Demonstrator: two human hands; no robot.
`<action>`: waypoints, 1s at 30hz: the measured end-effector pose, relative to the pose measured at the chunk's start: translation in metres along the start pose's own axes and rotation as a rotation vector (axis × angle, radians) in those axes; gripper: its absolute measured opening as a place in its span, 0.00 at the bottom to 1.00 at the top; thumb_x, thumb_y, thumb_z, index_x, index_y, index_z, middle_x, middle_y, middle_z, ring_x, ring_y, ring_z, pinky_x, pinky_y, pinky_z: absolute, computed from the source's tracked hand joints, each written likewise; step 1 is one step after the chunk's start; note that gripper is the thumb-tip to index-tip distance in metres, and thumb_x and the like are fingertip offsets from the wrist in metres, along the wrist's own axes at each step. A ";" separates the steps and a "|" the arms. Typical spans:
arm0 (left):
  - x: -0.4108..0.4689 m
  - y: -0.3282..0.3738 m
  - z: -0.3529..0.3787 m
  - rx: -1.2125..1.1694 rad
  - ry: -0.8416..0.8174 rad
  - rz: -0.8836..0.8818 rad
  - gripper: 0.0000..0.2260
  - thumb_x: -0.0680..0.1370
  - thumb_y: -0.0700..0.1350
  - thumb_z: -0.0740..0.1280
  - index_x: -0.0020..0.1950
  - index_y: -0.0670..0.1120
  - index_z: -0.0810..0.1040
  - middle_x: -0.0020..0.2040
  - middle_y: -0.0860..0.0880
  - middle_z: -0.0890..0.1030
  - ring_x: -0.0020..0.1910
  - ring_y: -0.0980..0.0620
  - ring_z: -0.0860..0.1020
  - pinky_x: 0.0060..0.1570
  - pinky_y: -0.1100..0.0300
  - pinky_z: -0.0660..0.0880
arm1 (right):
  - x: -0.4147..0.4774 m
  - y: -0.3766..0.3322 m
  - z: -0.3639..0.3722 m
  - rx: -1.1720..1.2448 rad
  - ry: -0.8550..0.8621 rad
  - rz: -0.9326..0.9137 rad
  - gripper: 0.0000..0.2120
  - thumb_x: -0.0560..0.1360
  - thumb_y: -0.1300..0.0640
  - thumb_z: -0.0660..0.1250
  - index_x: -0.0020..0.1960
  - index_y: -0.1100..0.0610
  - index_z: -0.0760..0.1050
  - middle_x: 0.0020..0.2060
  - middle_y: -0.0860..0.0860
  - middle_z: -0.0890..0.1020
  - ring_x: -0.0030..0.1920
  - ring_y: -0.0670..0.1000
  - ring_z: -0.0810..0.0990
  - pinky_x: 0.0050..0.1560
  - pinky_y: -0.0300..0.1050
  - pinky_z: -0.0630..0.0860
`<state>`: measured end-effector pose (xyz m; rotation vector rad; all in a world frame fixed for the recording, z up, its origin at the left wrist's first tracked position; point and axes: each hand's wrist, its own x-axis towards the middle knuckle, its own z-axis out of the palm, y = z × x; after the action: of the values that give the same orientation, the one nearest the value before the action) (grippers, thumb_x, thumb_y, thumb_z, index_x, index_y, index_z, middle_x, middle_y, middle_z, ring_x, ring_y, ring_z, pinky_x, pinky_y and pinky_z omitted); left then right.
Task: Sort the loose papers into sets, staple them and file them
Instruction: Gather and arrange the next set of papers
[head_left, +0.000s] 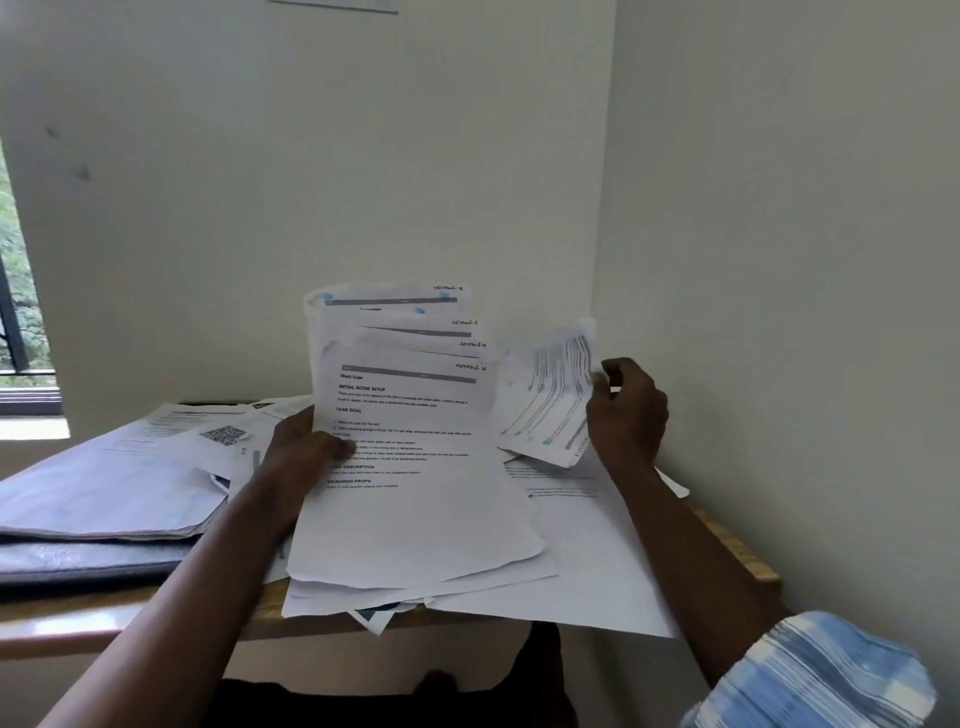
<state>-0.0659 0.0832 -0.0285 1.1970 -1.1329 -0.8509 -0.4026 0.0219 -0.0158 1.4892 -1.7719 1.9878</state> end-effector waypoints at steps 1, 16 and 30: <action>-0.001 0.000 0.001 -0.005 -0.004 0.000 0.20 0.72 0.24 0.65 0.60 0.39 0.81 0.47 0.45 0.86 0.40 0.46 0.83 0.33 0.62 0.77 | 0.002 0.000 0.000 0.045 0.029 -0.013 0.06 0.80 0.59 0.67 0.56 0.53 0.81 0.46 0.52 0.86 0.48 0.61 0.83 0.47 0.48 0.73; 0.000 -0.001 0.000 -0.074 -0.007 -0.008 0.19 0.72 0.23 0.64 0.58 0.38 0.82 0.44 0.44 0.88 0.39 0.46 0.86 0.31 0.61 0.79 | 0.091 -0.102 -0.039 0.139 0.525 -0.296 0.13 0.80 0.59 0.57 0.60 0.50 0.76 0.50 0.44 0.84 0.47 0.53 0.82 0.39 0.43 0.69; 0.001 0.000 0.001 -0.049 -0.008 -0.015 0.19 0.72 0.22 0.62 0.56 0.37 0.81 0.39 0.47 0.87 0.33 0.50 0.85 0.27 0.63 0.78 | 0.145 -0.248 -0.047 -0.199 0.221 -1.183 0.12 0.80 0.60 0.60 0.59 0.54 0.77 0.48 0.52 0.80 0.31 0.58 0.77 0.31 0.45 0.67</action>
<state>-0.0669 0.0824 -0.0284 1.1635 -1.1046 -0.8907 -0.3501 0.0658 0.2676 1.5691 -0.6295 1.2178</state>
